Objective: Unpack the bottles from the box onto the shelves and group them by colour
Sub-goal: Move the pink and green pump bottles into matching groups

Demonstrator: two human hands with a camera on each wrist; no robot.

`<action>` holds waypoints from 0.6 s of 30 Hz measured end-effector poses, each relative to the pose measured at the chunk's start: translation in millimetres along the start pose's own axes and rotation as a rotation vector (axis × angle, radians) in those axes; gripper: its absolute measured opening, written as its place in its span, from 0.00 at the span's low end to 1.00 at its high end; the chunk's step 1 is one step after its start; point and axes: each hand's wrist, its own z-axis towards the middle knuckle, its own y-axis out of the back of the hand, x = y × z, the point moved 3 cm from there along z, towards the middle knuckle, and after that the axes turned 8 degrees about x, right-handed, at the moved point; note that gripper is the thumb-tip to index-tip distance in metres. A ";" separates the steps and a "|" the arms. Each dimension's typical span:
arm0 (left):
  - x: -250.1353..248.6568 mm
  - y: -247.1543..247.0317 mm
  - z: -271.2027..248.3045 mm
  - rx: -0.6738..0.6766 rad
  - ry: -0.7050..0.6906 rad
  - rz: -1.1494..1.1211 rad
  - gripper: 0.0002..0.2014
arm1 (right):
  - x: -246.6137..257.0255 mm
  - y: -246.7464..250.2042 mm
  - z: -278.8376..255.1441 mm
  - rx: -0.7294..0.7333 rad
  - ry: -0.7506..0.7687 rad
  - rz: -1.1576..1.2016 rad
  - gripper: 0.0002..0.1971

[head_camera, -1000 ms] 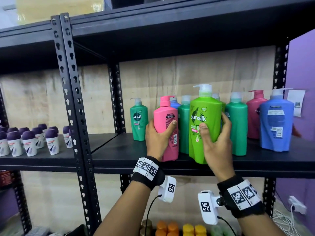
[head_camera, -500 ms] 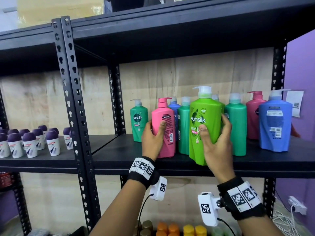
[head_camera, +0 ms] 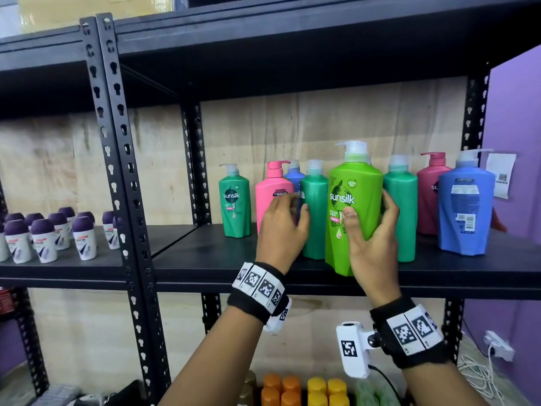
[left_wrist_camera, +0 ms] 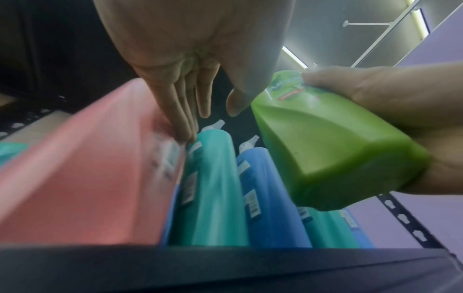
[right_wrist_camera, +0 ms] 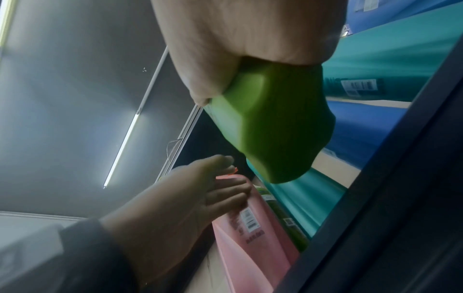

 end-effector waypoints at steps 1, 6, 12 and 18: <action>-3.4 -7.9 3.1 0.061 0.015 0.015 0.19 | -0.8 1.3 0.1 0.002 -0.003 -0.011 0.35; -13.6 -41.6 15.3 0.190 0.116 -0.079 0.39 | -3.9 8.9 0.0 -0.006 -0.024 -0.067 0.33; -15.7 -66.2 27.5 0.208 0.200 -0.116 0.51 | -10.6 20.8 1.6 0.006 -0.042 -0.076 0.30; -19.2 -63.7 23.1 0.157 0.167 -0.096 0.51 | -12.2 29.5 -0.4 0.017 -0.028 -0.086 0.27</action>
